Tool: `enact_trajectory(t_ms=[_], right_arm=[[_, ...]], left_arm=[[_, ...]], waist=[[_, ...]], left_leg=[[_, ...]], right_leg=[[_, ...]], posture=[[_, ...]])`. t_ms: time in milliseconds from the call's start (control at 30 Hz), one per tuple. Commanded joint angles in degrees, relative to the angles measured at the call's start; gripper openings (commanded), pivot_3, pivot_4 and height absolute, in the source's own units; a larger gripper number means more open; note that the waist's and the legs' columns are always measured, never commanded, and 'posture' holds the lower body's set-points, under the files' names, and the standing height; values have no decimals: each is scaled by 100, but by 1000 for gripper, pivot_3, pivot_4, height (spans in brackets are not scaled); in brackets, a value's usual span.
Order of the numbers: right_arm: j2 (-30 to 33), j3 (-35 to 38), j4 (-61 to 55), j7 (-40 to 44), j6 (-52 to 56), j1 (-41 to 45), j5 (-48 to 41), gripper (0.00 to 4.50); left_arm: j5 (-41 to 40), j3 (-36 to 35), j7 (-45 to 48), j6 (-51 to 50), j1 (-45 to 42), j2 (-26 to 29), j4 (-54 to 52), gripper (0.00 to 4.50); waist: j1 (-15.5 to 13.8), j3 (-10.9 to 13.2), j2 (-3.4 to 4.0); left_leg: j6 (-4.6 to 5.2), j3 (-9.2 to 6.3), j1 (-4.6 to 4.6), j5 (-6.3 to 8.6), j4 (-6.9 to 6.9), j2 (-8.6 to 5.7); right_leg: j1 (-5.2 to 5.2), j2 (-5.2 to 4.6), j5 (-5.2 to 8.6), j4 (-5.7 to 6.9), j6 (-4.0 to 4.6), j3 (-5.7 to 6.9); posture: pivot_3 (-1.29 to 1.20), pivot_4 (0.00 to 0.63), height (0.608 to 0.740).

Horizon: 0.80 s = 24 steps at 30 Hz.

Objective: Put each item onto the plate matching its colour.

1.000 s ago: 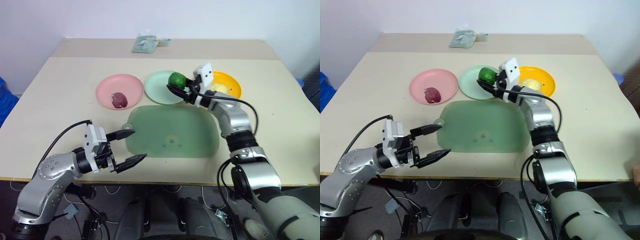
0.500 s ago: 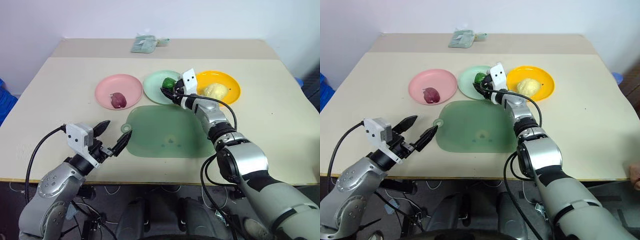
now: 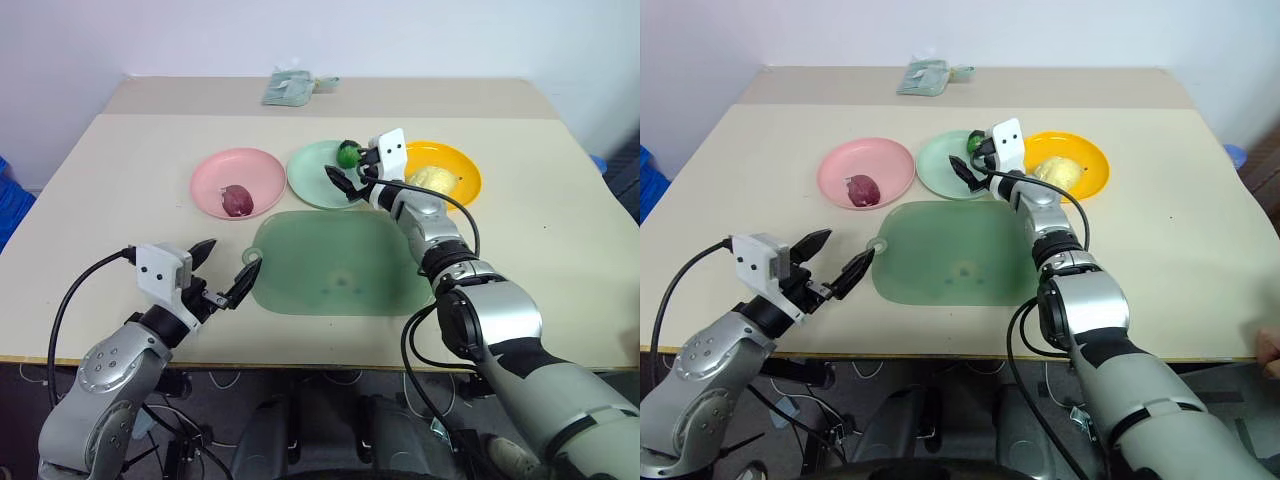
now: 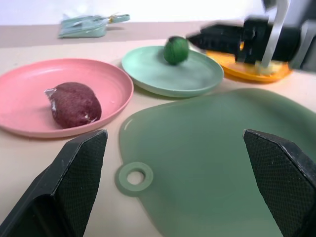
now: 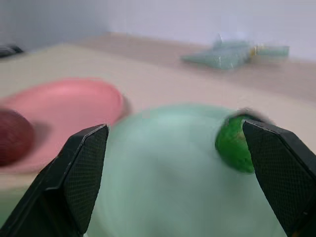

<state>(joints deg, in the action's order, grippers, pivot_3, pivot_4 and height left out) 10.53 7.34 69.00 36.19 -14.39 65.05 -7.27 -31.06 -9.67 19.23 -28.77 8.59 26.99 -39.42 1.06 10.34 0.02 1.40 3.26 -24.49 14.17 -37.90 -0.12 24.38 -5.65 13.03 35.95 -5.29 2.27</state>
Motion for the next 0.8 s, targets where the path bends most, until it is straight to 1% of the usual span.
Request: enact_trajectory(t_ms=[33, 100, 167, 233, 267, 367, 433, 533, 700, 800], right_arm=[[399, -32, -1886, 871, 230, -915, -365, 4402], [695, -142, -3623, 1214, 974, -1970, -666, 4402], [1023, -186, -5180, 1286, 1739, -2982, -910, 4402], [1288, -171, -6272, 1247, 2334, -3709, -1110, 4402], [1488, -67, -6917, 1236, 2745, -4212, -1321, 4402], [2000, 274, -8195, 1225, 3485, -5468, -1694, 4402], [2223, 433, -8598, 1155, 3688, -5962, -1789, 4402], [2409, 883, -9013, 972, 3926, -6555, -1958, 4402], [2511, 1223, -9218, 751, 3972, -6845, -2021, 4402], [2529, 1324, -9225, 709, 3917, -6899, -2002, 4402]], left_arm=[[286, 242, 238, 207, -195, 94, 193, 4500], [388, 368, 445, 274, -326, 159, 374, 4500], [450, 416, 632, 386, -429, 197, 510, 4500], [459, 413, 806, 483, -485, 230, 618, 4500], [476, 383, 987, 633, -501, 282, 709, 4500], [381, 277, 1573, 952, -472, 448, 924, 4500], [289, 220, 1887, 1125, -421, 532, 995, 4500], [132, -26, 2451, 1427, -253, 717, 1131, 4500], [-71, -365, 3051, 1654, 37, 944, 1337, 4500], [-105, -406, 3167, 1557, 124, 1013, 1408, 4500]], waist=[[-43, -3, -4], [-74, -7, -10], [-122, -6, -7], [-111, 0, 4], [-63, 1, 6], [-51, 0, 12], [-29, 0, 11], [-40, 0, 11], [-42, 0, 11], [-45, 0, 10]], left_leg=[[0, 0, 0, 0, 1, 0], [2, -14, 0, 1, 2, -1], [6, -15, -4, 3, 4, -2], [9, -6, -7, 5, 4, -2], [9, 0, -7, 5, 4, -2], [7, 0, -3, 5, 4, 4], [6, -1, -1, 6, 9, 6], [5, 0, -3, 6, 10, 10], [-7, 1, -3, 14, 19, 9], [-11, 1, -3, 17, 25, 9]], right_leg=[[-2, 0, 0, -1, 0, 0], [-14, 0, 0, -10, -1, 8], [-15, -5, 0, -15, -2, 9], [-7, -18, 0, -20, -2, 6], [-2, -21, 1, -18, 0, 1], [1, -19, 2, -16, 3, -3], [0, -17, 4, -22, 5, -1], [-2, -16, 4, -42, 5, -1], [-2, -19, 4, -71, 6, -1], [-1, -20, 4, -79, 6, 0]], posture=[[0, 150, 740], [0, 150, 740], [0, 150, 740], [0, 150, 740], [0, 150, 740], [0, 150, 740], [0, 150, 740], [0, 150, 740], [0, 150, 740], [0, 150, 740]])
